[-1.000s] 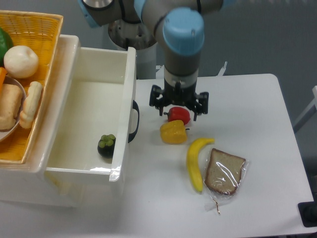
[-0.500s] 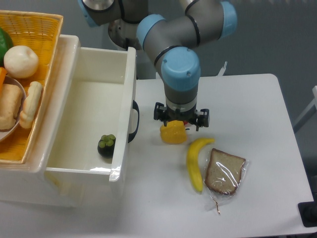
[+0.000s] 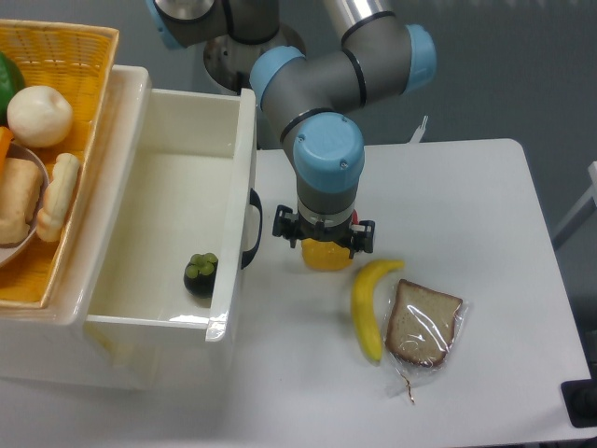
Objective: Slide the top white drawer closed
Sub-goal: 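Move the gripper against the front panel of the open white drawer, then push the drawer front inward with the gripper until it shuts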
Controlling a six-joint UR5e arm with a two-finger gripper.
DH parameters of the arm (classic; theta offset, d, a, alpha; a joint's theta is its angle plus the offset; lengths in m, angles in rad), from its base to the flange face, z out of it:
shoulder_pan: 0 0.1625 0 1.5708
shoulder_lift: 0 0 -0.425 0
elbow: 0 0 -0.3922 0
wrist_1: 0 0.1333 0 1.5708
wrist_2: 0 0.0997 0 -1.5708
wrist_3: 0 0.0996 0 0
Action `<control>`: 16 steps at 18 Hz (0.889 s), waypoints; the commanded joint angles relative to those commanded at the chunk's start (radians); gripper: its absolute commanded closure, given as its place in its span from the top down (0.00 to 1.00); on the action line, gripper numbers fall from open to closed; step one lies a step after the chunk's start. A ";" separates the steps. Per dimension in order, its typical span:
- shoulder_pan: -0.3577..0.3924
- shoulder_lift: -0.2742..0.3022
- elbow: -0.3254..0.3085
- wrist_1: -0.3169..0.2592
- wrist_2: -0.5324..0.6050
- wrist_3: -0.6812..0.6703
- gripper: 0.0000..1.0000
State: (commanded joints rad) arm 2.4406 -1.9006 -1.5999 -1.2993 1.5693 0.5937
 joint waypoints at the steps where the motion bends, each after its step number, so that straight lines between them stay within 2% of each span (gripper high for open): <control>1: 0.000 -0.003 -0.002 -0.002 -0.015 -0.002 1.00; 3: 0.005 -0.003 -0.009 -0.006 -0.055 -0.002 1.00; 16: -0.020 0.008 -0.023 -0.017 -0.114 -0.002 1.00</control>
State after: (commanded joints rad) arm 2.4207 -1.8929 -1.6230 -1.3162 1.4557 0.5921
